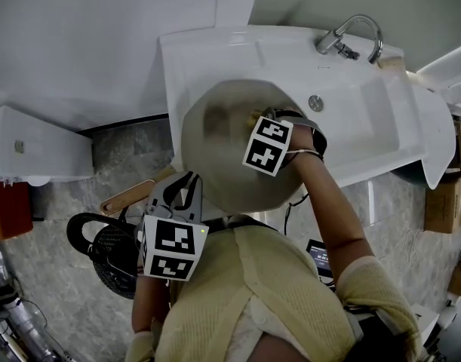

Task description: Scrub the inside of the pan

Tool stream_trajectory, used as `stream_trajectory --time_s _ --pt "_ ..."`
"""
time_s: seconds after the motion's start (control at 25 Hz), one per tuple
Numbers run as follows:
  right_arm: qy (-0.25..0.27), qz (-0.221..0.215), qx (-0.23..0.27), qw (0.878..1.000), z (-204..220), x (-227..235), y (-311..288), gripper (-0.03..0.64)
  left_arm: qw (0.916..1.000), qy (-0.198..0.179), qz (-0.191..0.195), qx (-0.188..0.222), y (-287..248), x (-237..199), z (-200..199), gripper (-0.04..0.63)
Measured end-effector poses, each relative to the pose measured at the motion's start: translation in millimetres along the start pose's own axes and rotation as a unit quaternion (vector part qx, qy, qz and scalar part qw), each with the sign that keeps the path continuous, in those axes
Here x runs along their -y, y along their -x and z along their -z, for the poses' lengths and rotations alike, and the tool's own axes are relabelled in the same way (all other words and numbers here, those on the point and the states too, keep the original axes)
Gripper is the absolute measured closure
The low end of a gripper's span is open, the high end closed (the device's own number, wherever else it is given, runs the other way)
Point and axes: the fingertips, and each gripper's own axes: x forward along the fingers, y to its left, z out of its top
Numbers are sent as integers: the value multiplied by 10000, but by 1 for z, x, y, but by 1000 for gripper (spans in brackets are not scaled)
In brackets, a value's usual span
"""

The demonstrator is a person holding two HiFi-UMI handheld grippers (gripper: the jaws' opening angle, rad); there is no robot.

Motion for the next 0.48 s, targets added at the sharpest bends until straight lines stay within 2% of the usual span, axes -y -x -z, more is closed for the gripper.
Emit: stream_trajectory --time_s 0.48 --pt "-271 -555 322 9976 -6 -29 10 539 9996 -110 123 -207 3 5 15 522"
